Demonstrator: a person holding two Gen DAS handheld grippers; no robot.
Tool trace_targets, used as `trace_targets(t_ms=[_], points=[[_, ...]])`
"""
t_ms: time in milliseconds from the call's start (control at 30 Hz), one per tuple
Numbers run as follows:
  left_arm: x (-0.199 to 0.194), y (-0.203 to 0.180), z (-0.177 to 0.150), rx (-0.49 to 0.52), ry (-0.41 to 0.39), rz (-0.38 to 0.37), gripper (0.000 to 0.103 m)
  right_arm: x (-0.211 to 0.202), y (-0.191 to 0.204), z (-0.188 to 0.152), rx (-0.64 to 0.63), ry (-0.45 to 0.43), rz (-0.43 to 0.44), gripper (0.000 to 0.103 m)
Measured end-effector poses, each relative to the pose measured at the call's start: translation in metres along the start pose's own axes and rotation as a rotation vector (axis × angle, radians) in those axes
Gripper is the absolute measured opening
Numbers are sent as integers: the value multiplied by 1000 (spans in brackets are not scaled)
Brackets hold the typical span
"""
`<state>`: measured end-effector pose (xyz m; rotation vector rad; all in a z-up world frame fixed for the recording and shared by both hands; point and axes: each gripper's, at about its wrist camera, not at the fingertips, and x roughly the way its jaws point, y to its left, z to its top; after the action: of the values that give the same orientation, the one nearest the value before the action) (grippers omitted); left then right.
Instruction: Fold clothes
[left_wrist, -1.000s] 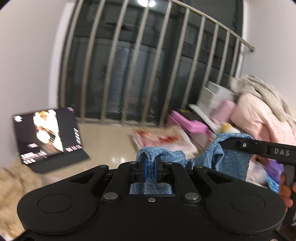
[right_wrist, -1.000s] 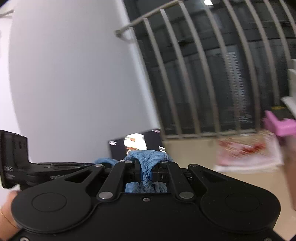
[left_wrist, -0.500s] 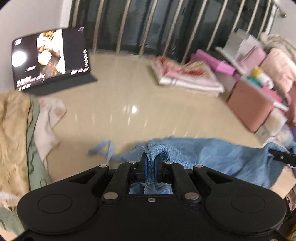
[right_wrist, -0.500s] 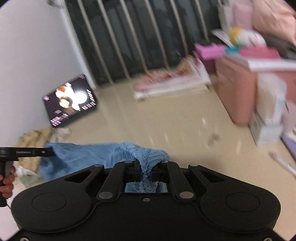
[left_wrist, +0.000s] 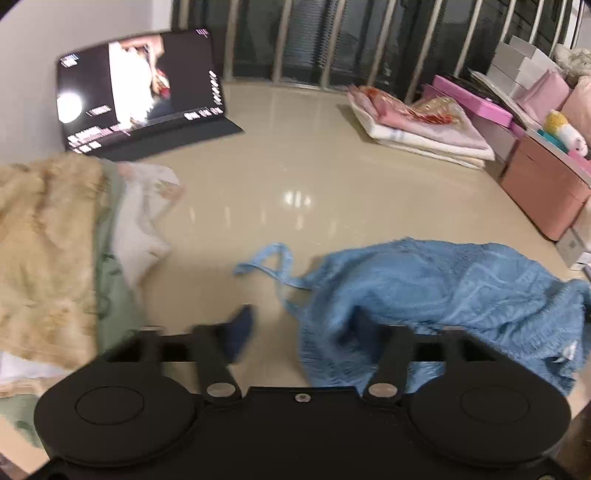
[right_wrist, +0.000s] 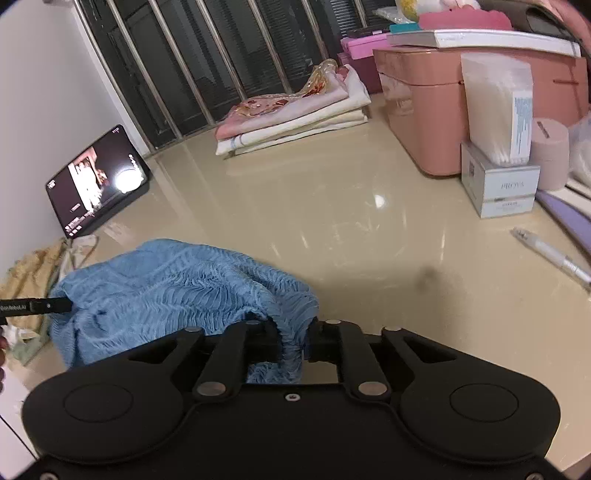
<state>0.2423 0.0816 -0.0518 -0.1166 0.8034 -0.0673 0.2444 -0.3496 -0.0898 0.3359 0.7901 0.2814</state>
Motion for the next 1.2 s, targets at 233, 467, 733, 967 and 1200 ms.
trace_targets(t_ms=[233,467,733,967,1200], points=[[-33,9,-4,7,-46,45,92,-29,-15,-2,69,-66,27,50],[-58,-32,-28,182,-63,-65,92,-57,19,-27,-173,-158,-101,51],[-24,-105,-49,354,-30,-96,91,-47,121,-77,-677,-216,-108,58],[-5,-96,-58,272,27,-41,20,-12,174,-109,-929,-226,-130,58],[-28,-52,-71,172,18,-59,10,16,204,-115,-1060,-244,-167,57]])
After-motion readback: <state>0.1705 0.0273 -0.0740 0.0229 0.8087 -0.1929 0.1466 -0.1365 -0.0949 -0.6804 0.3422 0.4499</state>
